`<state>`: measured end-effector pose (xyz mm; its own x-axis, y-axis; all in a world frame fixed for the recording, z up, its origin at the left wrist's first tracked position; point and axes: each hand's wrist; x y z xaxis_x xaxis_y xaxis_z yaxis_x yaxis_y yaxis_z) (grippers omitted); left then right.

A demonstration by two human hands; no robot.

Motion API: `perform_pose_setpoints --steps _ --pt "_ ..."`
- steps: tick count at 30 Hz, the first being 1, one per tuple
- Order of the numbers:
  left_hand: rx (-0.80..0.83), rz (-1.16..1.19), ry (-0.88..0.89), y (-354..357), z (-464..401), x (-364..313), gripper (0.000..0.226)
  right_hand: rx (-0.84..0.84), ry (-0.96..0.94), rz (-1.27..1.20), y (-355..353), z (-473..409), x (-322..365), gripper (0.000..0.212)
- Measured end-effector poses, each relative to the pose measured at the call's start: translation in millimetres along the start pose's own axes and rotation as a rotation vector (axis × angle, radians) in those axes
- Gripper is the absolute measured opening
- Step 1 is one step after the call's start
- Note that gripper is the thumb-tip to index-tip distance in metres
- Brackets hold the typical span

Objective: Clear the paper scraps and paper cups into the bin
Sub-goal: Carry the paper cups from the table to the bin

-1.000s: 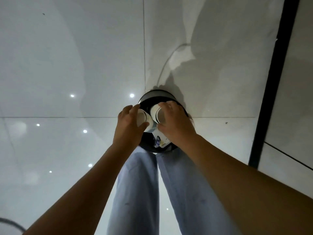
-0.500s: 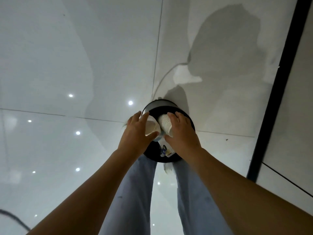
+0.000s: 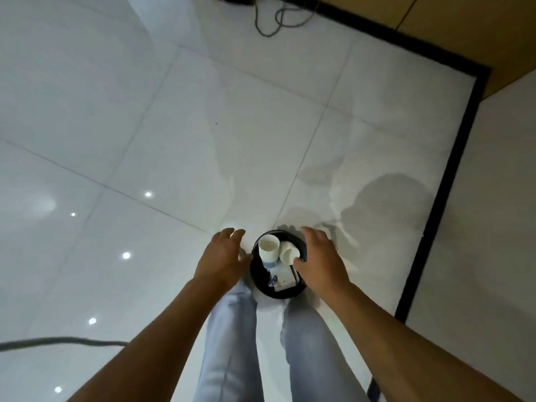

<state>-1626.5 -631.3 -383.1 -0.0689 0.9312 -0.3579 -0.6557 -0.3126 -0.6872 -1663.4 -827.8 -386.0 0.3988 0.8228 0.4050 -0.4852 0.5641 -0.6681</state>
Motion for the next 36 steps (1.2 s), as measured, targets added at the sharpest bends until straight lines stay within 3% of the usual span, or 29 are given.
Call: perform_pose_setpoints --steps 7,14,29,36 --pt "-0.194 0.032 -0.074 -85 115 -14 0.059 0.081 -0.29 0.197 -62 80 105 0.058" --pt "-0.344 -0.009 -0.227 -136 200 41 0.052 0.15 -0.51 0.415 -62 125 220 0.06" --pt "-0.474 0.145 -0.523 -249 330 341 0.049 0.274 -0.803 0.677 101 164 552 0.059" --pt "-0.523 0.297 -0.68 -289 359 451 0.048 0.32 -0.954 0.743 167 164 677 0.062"
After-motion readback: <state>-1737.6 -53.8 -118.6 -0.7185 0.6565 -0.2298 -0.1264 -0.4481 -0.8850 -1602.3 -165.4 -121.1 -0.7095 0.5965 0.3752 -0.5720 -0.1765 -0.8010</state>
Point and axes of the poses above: each hand's wrist, its own z-axis away from the middle knuckle, its own y-axis out of the palm, x = y × z, and after that the axes turned 1 degree about -y, right-handed
